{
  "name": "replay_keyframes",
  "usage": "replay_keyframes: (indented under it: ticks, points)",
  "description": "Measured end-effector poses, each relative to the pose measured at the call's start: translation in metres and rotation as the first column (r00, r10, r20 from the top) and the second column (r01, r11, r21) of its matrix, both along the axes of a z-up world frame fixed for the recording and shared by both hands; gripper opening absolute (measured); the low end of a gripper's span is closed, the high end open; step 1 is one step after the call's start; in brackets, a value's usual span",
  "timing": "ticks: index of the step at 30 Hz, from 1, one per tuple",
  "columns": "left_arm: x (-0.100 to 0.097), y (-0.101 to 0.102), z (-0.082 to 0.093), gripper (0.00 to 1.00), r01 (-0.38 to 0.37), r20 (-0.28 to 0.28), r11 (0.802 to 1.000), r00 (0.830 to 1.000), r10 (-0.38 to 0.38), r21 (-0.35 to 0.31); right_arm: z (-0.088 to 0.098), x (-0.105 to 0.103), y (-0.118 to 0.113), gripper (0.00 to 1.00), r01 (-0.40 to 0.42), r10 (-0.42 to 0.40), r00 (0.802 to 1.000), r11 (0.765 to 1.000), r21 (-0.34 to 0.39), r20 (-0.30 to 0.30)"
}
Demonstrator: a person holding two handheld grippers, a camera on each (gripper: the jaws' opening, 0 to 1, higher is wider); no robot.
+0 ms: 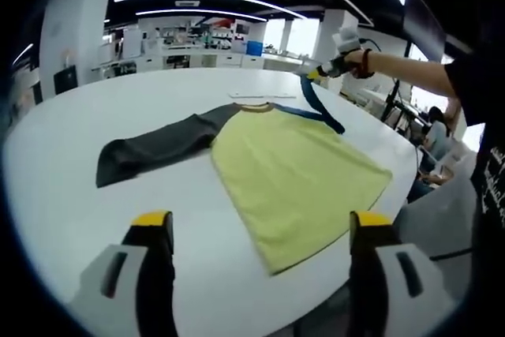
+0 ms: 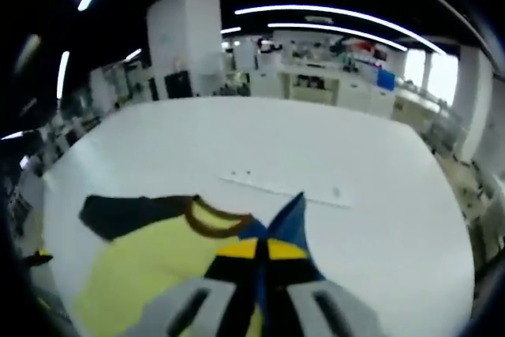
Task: Fold the garment on the visible template until the final outline fits inside the template.
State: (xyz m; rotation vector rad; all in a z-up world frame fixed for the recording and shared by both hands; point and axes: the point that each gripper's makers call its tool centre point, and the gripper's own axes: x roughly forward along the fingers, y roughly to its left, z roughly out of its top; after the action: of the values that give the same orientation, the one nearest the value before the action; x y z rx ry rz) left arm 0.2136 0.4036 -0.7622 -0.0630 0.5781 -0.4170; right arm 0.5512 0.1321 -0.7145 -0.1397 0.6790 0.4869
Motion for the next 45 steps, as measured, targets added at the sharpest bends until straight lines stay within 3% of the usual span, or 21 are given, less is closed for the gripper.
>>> replay_keyframes:
  ticks: [10, 22, 24, 28, 32, 34, 40, 45]
  points:
    - [0.000, 0.002, -0.003, 0.90, -0.010, -0.009, 1.000, 1.000, 0.010, 0.002, 0.000, -0.002, 0.034, 0.00, -0.115, 0.120, 0.992, 0.986, -0.117, 0.034]
    - [-0.002, 0.002, -0.006, 0.89, -0.012, -0.015, 1.000, 1.000, 0.012, 0.007, 0.006, 0.000, 0.076, 0.00, -0.207, 0.213, 0.976, 0.972, -0.110, 0.050]
    - [-0.002, 0.002, -0.006, 0.90, -0.013, -0.013, 1.000, 1.000, 0.013, 0.008, 0.007, -0.009, 0.085, 0.00, -0.227, 0.234, 0.971, 0.967, -0.118, 0.056]
    - [-0.005, 0.002, -0.006, 0.90, -0.013, -0.014, 1.000, 1.000, 0.013, 0.007, 0.008, 0.000, 0.099, 0.00, -0.247, 0.257, 0.964, 0.961, -0.124, 0.066]
    - [-0.006, 0.005, -0.008, 0.89, -0.022, -0.022, 1.000, 1.000, 0.022, 0.008, 0.009, -0.016, 0.112, 0.00, -0.271, 0.279, 0.958, 0.956, -0.115, 0.068]
    - [-0.006, 0.006, -0.008, 0.89, -0.025, -0.022, 1.000, 0.999, 0.025, 0.008, 0.006, -0.009, 0.122, 0.00, -0.293, 0.300, 0.952, 0.950, -0.106, 0.062]
    - [-0.006, 0.005, -0.009, 0.89, -0.025, -0.027, 1.000, 0.999, 0.025, 0.007, 0.004, -0.023, 0.139, 0.00, -0.327, 0.334, 0.941, 0.939, -0.103, 0.060]
    - [-0.009, 0.000, -0.010, 0.89, -0.020, -0.032, 1.000, 0.999, 0.020, 0.001, -0.001, -0.044, 0.156, 0.00, -0.402, 0.413, 0.908, 0.905, -0.142, 0.063]
